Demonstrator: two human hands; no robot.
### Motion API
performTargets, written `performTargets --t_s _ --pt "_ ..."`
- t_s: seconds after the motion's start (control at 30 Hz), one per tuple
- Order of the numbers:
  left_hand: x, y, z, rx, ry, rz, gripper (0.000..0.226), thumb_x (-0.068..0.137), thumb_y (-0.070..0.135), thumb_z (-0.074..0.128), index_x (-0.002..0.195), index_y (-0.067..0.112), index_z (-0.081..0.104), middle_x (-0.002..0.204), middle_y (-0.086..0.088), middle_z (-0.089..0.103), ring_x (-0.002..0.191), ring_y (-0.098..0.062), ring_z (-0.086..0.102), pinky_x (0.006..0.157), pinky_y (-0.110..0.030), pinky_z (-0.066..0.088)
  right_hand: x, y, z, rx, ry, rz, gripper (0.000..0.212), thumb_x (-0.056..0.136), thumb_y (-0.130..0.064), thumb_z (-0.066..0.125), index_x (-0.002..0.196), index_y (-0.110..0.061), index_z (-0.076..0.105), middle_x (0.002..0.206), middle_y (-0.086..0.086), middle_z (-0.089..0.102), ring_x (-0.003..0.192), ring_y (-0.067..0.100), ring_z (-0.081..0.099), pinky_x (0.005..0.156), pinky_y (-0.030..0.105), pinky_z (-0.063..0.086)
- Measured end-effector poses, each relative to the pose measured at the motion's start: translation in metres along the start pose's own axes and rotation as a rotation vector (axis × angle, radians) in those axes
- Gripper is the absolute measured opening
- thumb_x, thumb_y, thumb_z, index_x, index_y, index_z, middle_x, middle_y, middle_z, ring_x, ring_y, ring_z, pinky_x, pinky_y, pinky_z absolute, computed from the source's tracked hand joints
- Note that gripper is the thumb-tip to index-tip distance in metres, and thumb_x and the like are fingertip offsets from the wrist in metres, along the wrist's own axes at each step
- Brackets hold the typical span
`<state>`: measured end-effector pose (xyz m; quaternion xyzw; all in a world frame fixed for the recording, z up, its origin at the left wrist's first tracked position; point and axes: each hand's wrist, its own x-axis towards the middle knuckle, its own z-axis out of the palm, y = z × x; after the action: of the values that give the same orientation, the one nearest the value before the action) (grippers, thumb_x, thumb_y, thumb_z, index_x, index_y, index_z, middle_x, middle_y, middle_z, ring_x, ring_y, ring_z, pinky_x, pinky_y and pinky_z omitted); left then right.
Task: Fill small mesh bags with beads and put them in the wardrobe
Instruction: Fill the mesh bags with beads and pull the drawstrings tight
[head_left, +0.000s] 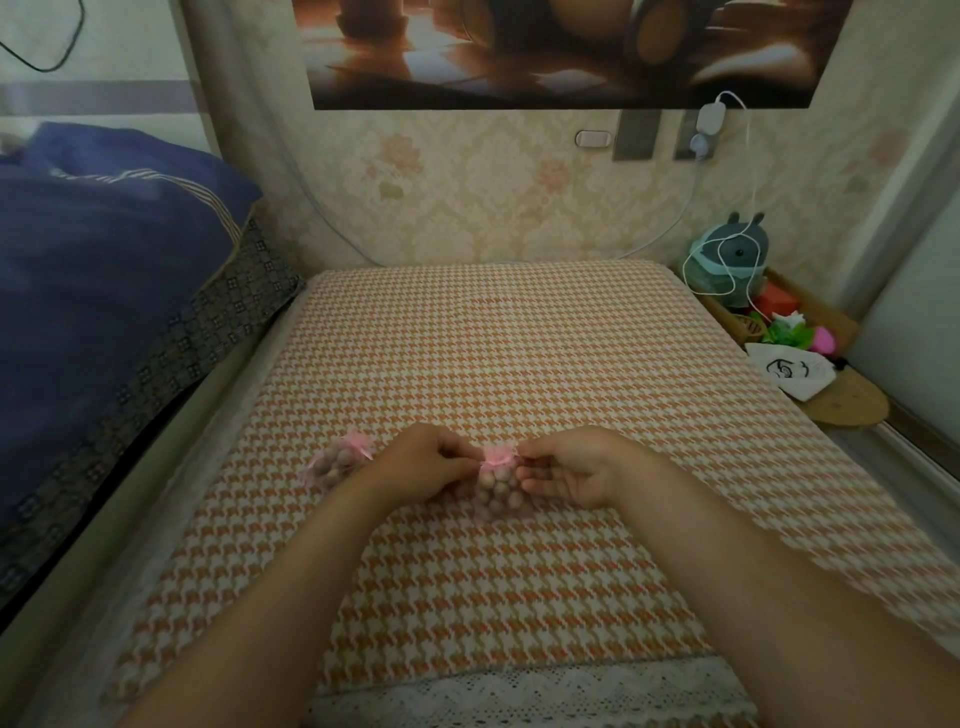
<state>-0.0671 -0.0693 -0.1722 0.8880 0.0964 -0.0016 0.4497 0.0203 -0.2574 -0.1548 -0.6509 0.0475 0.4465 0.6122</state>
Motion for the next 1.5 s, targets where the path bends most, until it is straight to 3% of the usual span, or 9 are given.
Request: performTargets --t_s 0.13,0.3,0.6,0.8,0.93,1.03,1.23,1.4,1.5 --pt "-0.002 -0.001 -0.009 0.253 -0.027 0.031 0.016 0.089 0.028 0.072 0.074 0.032 0.076 0.069 0.012 0.074 0.061 -0.001 0.065 0.060 -0.017 0.052 0.003 0.004 0.002 0.004 0.043 -0.004 0.017 0.101 0.000 0.056 0.087 0.005 0.063 0.055 0.010 0.066 0.044 0.013 0.066 0.045 0.025 0.058" --pt "-0.004 -0.004 -0.005 0.377 -0.034 -0.033 0.042 0.095 0.040 0.061 0.062 0.017 0.071 0.058 0.002 0.070 0.047 -0.003 0.060 0.052 -0.021 0.047 0.005 0.004 0.008 0.036 0.062 -0.023 0.016 0.101 0.000 0.055 0.087 0.004 0.063 0.053 0.009 0.066 0.043 0.012 0.065 0.045 0.026 0.058" --pt "-0.016 0.006 -0.002 -0.300 -0.013 -0.238 0.039 0.102 0.030 0.053 0.070 0.008 0.058 0.059 -0.003 0.070 0.047 -0.014 0.065 0.042 -0.023 0.051 0.007 0.006 0.007 -0.006 0.143 0.000 0.009 0.099 -0.002 0.054 0.094 0.003 0.061 0.075 0.014 0.066 0.057 0.018 0.064 0.042 0.029 0.057" --pt "-0.016 -0.007 -0.014 0.162 -0.086 -0.067 0.046 0.097 0.041 0.059 0.057 0.018 0.065 0.054 -0.001 0.066 0.045 -0.008 0.059 0.047 -0.020 0.046 0.018 0.009 0.017 0.004 0.268 -0.102 0.011 0.096 -0.002 0.056 0.095 0.006 0.062 0.075 0.016 0.069 0.045 0.018 0.061 0.037 0.026 0.051" --pt "-0.015 -0.008 -0.014 0.205 -0.096 -0.005 0.044 0.096 0.042 0.060 0.054 0.032 0.068 0.050 0.011 0.063 0.045 0.001 0.056 0.047 -0.010 0.040 0.022 0.008 0.022 0.090 0.274 -0.161 0.012 0.095 -0.005 0.058 0.096 0.007 0.062 0.077 0.017 0.071 0.044 0.018 0.063 0.042 0.026 0.052" --pt "-0.013 -0.004 -0.009 0.166 -0.081 0.009 0.041 0.095 0.044 0.059 0.056 0.034 0.067 0.056 0.015 0.063 0.050 0.002 0.055 0.053 -0.015 0.042 0.020 0.010 0.022 0.084 0.338 -0.194 0.011 0.093 -0.003 0.061 0.090 0.007 0.064 0.075 0.016 0.072 0.041 0.015 0.064 0.040 0.025 0.052" --pt "-0.019 0.003 0.011 0.186 0.201 0.247 0.033 0.083 0.025 0.076 0.055 0.034 0.062 0.081 0.009 0.063 0.072 -0.002 0.059 0.067 -0.019 0.044 0.014 0.017 0.022 -0.434 0.494 -0.277 0.013 0.081 -0.010 0.071 0.077 0.000 0.076 0.071 0.014 0.074 0.058 0.025 0.069 0.052 0.031 0.057" --pt "-0.023 0.002 0.022 0.315 0.352 0.417 0.021 0.079 0.027 0.077 0.059 0.023 0.073 0.096 0.016 0.068 0.059 0.002 0.054 0.057 -0.020 0.044 0.008 0.015 0.023 -0.853 0.575 -0.354 0.015 0.083 -0.023 0.072 0.074 -0.012 0.079 0.063 -0.001 0.068 0.054 0.011 0.059 0.045 0.019 0.041" --pt "-0.024 0.008 0.025 0.432 0.442 0.504 0.020 0.079 0.032 0.075 0.060 0.025 0.074 0.099 0.020 0.071 0.058 0.008 0.052 0.053 -0.020 0.046 0.006 0.015 0.021 -0.921 0.572 -0.373 0.021 0.084 -0.024 0.069 0.072 -0.009 0.076 0.066 0.005 0.069 0.064 0.020 0.066 0.051 0.024 0.044"
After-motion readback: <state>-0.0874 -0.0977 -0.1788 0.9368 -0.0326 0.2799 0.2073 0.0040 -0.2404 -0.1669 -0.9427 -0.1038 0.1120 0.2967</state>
